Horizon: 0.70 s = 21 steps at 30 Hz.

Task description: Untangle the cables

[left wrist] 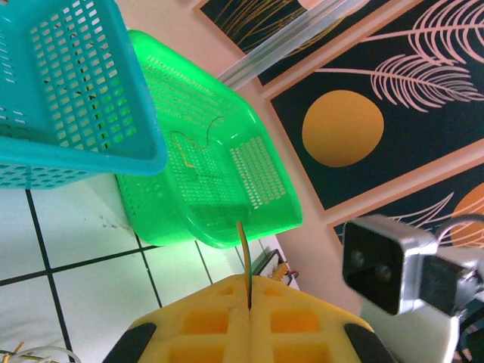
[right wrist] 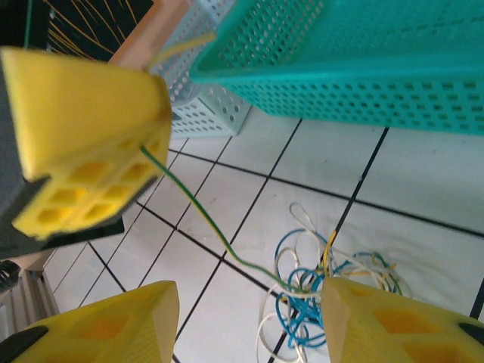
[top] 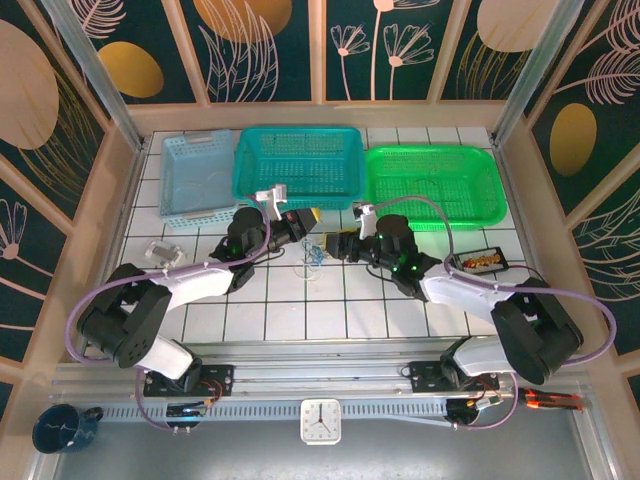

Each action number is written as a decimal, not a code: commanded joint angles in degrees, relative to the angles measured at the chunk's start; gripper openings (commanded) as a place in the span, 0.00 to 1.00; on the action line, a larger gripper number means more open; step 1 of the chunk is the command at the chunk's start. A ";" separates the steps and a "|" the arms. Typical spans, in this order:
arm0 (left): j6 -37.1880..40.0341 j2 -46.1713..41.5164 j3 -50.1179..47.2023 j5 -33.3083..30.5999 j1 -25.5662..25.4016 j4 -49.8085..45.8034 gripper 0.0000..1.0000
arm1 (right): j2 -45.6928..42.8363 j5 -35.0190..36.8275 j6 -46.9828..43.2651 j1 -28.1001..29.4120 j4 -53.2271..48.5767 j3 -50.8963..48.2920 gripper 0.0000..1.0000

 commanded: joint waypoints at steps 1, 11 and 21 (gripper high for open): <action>2.74 -1.29 1.48 1.49 -0.38 -0.06 0.00 | -0.30 0.73 -3.05 -0.47 -2.13 3.18 0.53; 2.76 -1.48 1.61 2.38 -0.45 -0.09 0.00 | 5.14 -0.83 -3.58 -0.99 -0.70 7.87 0.52; 2.88 -2.06 2.09 2.73 -0.38 -0.77 0.00 | 8.48 -3.08 -3.33 -1.51 0.72 9.38 0.15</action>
